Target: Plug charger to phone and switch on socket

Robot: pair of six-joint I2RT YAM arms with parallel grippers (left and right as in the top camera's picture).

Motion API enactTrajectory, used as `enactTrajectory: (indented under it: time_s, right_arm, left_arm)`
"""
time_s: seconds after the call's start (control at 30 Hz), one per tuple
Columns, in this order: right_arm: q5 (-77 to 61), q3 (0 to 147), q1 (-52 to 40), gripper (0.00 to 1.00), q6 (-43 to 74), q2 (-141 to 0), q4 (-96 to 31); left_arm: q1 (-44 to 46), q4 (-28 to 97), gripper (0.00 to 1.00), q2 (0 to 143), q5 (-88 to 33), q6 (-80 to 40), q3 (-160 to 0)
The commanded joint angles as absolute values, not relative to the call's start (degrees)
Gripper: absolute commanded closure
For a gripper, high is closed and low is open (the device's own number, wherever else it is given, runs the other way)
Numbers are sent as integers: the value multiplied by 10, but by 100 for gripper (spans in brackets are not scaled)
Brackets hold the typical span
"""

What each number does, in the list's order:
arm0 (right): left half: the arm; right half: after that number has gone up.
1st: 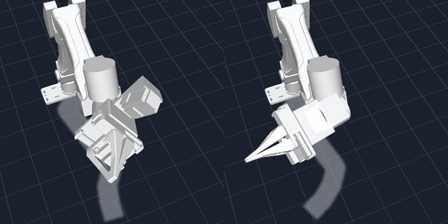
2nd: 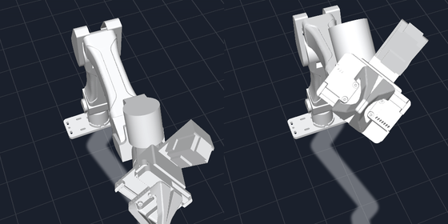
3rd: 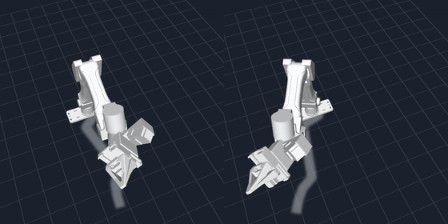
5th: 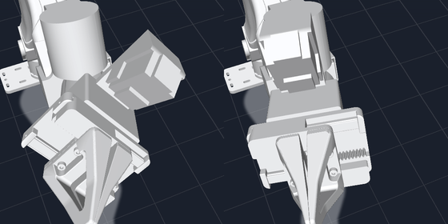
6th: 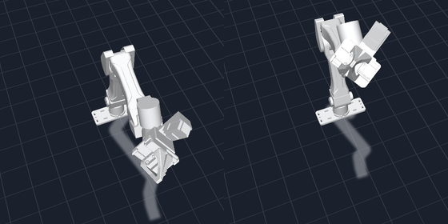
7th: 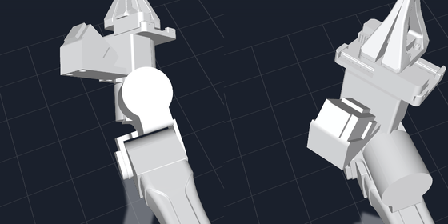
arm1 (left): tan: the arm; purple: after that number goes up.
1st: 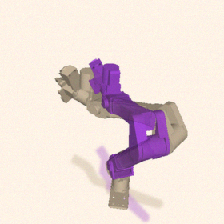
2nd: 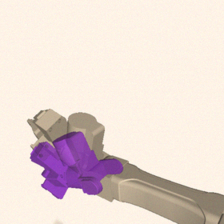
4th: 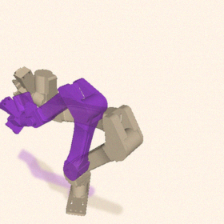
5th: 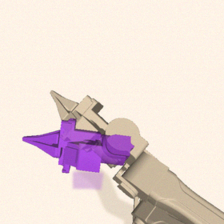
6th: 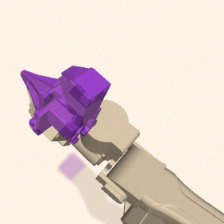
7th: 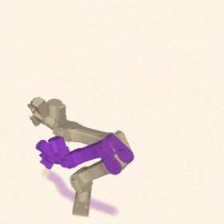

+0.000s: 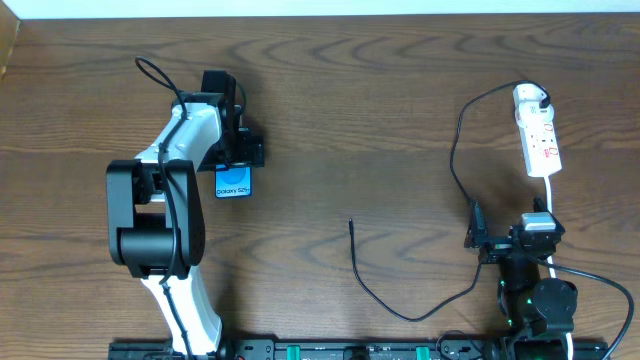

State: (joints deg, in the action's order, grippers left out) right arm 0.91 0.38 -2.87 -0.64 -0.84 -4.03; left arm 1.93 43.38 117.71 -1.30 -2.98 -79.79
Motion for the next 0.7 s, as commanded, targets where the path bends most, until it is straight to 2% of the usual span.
enactTrajectory:
  time_s: [0.0,0.67]
  right_arm:
    - [13,3,-33,1,-3,-4,-43]
    - [13,3,-33,1,-3,-4,-43]
  left_arm:
    - [16,441,2,1199,21,-26,-796]
    - [16,447,2,1199,-11,-24,-787]
